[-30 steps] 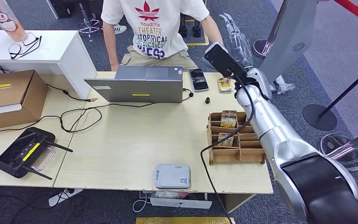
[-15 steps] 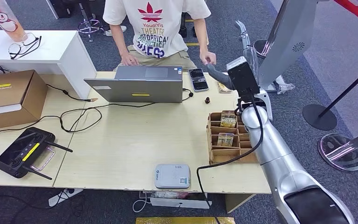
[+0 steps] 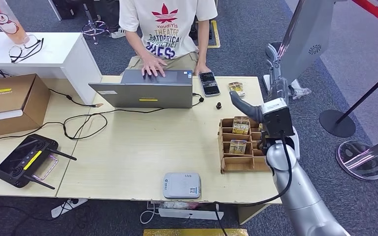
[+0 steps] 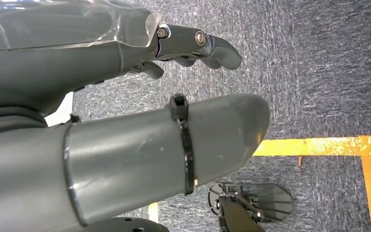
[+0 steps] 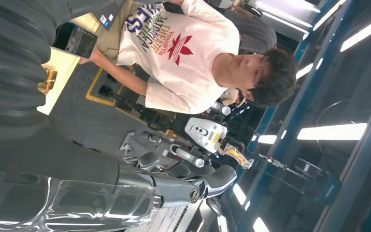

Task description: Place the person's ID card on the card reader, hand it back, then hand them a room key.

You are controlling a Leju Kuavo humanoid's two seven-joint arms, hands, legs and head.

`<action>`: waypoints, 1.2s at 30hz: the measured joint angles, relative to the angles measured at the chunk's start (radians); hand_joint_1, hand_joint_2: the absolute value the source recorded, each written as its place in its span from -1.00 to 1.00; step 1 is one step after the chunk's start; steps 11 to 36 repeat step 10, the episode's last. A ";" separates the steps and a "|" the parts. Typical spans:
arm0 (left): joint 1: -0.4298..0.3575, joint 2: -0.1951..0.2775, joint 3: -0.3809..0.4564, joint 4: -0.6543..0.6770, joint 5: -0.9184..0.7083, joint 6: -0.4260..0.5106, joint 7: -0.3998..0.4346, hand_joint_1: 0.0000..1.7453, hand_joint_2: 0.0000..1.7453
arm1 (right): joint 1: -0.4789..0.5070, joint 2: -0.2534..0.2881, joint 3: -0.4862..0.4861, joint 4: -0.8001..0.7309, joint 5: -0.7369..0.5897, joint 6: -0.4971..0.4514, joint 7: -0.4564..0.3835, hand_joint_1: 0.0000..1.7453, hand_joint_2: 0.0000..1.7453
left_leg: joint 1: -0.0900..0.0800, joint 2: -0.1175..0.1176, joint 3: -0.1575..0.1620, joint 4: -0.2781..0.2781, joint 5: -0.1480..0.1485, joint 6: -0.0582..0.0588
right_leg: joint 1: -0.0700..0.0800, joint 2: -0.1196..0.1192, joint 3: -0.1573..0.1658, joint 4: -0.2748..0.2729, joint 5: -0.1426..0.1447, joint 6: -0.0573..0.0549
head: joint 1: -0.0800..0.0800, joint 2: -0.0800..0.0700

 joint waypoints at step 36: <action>0.015 0.006 0.009 0.000 0.030 0.002 -0.011 -1.00 -1.00 | 0.116 0.010 0.002 -0.098 -0.039 0.031 0.008 -1.00 1.00 | 0.000 0.000 0.000 0.000 0.000 0.000 | 0.000 0.000 0.000 0.000 0.000 0.000 | 0.000 0.000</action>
